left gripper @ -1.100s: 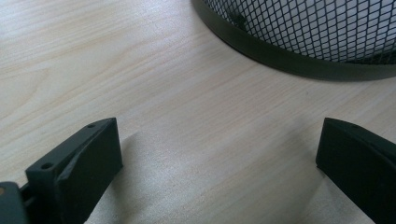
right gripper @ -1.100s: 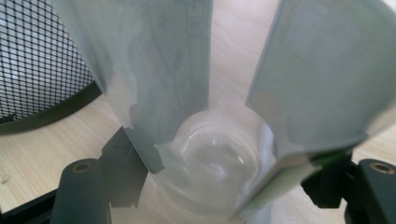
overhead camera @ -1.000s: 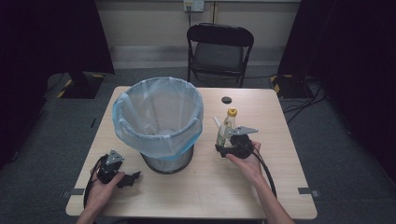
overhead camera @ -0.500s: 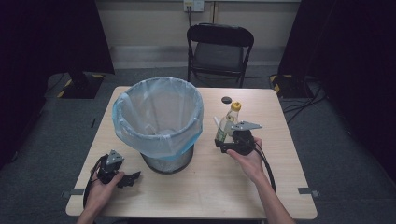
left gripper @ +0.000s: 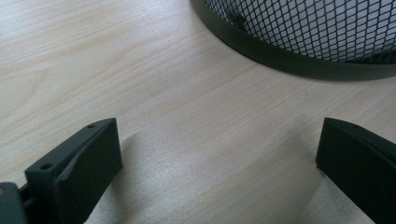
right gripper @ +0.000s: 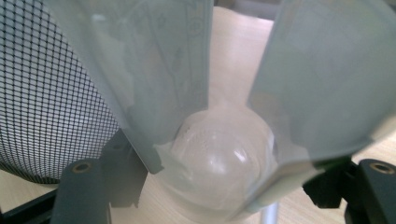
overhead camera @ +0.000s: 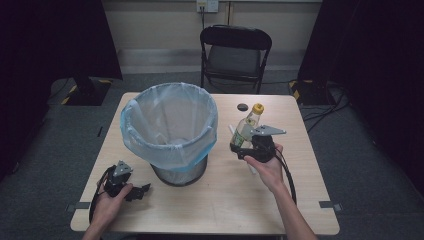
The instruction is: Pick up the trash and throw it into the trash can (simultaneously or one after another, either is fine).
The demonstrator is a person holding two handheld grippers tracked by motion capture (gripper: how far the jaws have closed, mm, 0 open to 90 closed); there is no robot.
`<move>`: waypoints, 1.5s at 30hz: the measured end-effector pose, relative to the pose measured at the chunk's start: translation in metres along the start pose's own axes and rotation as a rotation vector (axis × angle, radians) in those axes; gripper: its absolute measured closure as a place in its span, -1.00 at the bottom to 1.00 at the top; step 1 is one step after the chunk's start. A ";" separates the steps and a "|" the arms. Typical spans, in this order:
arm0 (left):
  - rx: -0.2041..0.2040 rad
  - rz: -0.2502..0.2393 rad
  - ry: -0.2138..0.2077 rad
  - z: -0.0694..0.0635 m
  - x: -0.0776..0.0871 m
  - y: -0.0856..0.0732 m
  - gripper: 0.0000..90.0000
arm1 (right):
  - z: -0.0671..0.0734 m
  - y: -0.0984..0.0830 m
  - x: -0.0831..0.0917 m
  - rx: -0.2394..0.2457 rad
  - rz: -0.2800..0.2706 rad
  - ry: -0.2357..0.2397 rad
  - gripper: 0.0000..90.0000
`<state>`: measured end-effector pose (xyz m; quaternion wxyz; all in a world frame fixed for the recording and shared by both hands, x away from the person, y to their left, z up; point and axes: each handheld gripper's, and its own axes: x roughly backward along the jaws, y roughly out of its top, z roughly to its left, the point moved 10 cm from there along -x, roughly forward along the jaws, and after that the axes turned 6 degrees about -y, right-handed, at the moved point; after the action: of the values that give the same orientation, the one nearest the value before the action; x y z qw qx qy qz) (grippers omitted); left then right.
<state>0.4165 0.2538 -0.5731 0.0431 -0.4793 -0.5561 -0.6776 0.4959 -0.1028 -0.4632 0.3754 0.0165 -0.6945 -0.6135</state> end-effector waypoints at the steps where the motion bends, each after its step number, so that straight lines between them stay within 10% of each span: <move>1: 0.000 0.000 0.000 0.000 0.000 0.000 -1.00 | 0.000 0.002 0.001 0.000 -0.003 0.003 -0.37; 45: 0.000 0.000 0.000 0.000 0.000 0.000 -1.00 | 0.017 0.142 0.076 0.011 -0.299 0.089 -0.37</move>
<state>0.4165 0.2537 -0.5731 0.0431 -0.4792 -0.5562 -0.6776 0.4941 -0.0901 -0.3016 0.3104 0.1488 -0.6704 -0.6573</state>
